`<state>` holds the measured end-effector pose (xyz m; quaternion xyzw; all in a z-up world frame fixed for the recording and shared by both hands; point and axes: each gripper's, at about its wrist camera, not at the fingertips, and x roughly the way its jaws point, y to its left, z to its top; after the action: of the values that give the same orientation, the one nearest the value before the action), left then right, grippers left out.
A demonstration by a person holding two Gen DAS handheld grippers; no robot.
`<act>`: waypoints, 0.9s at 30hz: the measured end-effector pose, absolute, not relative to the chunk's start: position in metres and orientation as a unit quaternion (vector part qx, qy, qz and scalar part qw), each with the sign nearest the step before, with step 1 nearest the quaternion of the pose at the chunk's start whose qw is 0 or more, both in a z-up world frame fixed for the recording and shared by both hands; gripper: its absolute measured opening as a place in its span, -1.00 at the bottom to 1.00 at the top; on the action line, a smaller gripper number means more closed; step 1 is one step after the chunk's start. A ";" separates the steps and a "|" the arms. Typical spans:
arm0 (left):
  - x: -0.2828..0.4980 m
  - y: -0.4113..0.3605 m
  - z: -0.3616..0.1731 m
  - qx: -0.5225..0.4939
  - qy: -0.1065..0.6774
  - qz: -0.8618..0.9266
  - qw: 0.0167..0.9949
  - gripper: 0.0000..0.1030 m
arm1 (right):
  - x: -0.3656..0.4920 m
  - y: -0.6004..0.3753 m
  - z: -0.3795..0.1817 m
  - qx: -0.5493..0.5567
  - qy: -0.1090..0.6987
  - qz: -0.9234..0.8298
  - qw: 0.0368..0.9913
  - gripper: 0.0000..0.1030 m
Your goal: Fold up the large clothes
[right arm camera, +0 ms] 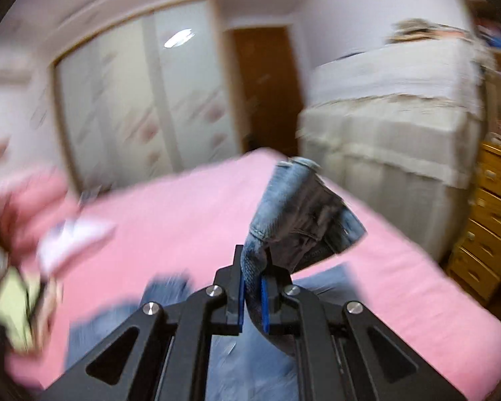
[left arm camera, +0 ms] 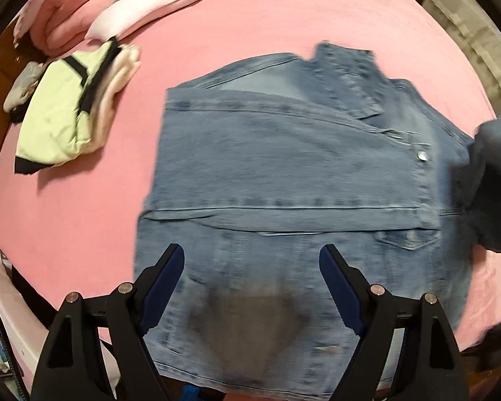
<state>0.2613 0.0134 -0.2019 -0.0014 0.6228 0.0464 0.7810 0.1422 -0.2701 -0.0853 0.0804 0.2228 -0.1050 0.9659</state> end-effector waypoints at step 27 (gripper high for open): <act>0.292 0.022 -0.261 -0.160 0.661 -0.077 0.729 0.59 | 0.104 -0.177 -0.226 -0.038 0.465 0.046 0.883 0.22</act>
<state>0.2918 0.0218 -0.2609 -0.1595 0.6607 -0.0767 0.7295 0.1043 -0.1771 -0.2264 -0.0379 0.4654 0.0463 0.8831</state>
